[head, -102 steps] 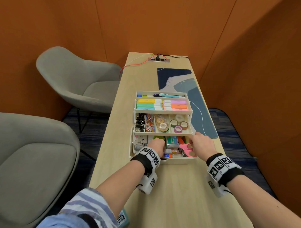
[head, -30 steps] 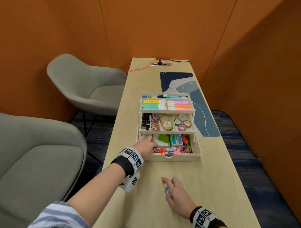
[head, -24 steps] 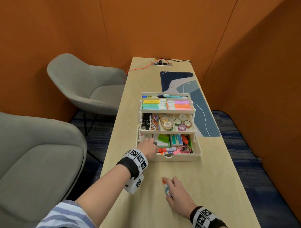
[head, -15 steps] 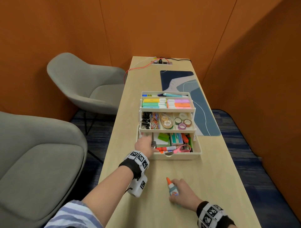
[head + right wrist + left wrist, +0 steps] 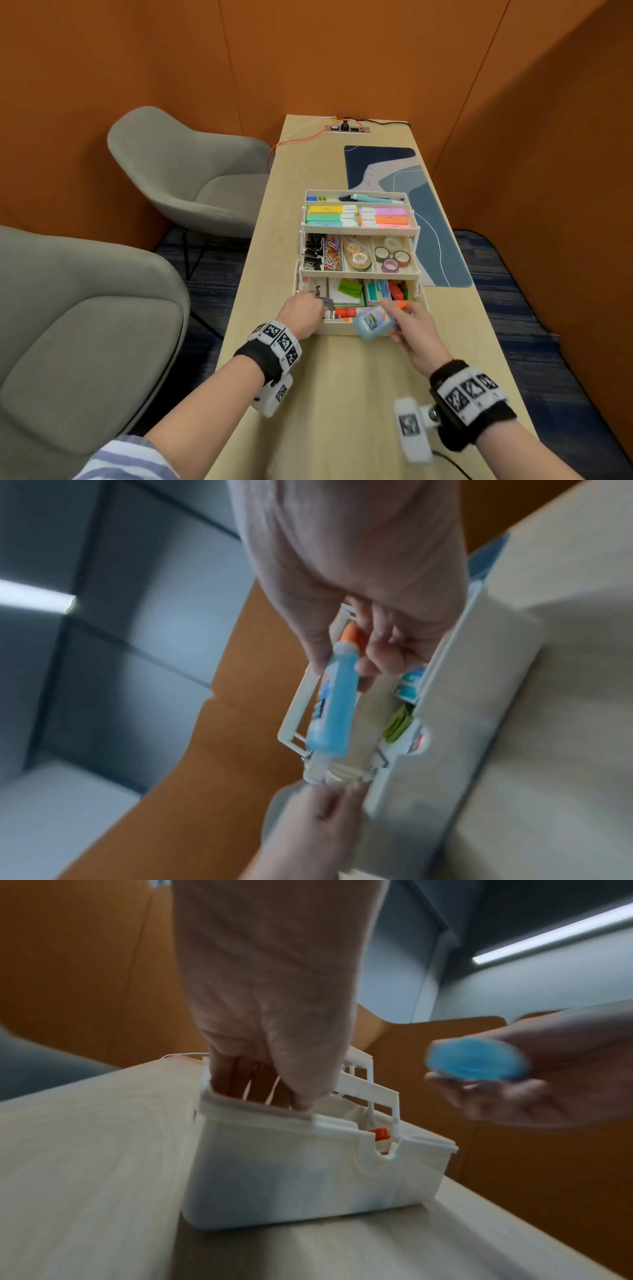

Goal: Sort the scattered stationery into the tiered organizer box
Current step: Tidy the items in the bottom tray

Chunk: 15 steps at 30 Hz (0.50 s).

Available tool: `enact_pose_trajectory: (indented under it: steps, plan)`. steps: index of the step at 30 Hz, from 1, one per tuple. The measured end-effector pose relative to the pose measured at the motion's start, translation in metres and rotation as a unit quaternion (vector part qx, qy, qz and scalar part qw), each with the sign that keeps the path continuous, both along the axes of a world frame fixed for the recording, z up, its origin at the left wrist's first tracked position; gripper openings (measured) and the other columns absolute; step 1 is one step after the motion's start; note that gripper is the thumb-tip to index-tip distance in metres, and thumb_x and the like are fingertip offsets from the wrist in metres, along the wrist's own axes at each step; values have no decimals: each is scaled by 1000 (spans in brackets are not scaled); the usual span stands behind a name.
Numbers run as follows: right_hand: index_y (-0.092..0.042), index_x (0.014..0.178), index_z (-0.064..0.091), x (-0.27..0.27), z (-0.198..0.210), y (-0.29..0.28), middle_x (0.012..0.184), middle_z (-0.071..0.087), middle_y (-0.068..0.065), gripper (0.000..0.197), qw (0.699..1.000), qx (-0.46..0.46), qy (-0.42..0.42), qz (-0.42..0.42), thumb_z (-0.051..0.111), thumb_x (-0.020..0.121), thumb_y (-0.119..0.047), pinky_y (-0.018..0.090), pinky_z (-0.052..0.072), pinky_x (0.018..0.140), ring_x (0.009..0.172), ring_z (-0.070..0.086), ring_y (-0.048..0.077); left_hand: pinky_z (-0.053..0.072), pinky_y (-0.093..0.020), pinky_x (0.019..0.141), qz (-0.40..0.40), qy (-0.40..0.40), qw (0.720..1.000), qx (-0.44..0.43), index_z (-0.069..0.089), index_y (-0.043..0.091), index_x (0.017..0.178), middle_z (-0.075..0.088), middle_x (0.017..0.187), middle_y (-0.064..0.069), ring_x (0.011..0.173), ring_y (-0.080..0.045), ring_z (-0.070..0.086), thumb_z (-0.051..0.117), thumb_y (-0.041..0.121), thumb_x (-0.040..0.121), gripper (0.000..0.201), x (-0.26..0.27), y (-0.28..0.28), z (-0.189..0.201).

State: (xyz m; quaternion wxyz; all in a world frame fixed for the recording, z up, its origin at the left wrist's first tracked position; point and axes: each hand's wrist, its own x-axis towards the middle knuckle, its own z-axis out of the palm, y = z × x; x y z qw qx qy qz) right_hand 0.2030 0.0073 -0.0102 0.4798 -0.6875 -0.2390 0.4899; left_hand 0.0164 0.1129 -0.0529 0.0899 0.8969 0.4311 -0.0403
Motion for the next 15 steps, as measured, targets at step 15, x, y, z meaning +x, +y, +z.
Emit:
enact_pose_trajectory:
  steps: [15]
  plan:
    - [-1, 112, 58, -63, -44, 121, 89, 62, 9, 21, 992, -80, 83, -49, 54, 91, -3, 22, 53, 56, 68, 60, 15, 42, -29, 96, 117, -189, 974, 37, 60, 16, 121, 57, 121, 2, 112, -16, 50, 50, 17, 94, 29, -88, -48, -31]
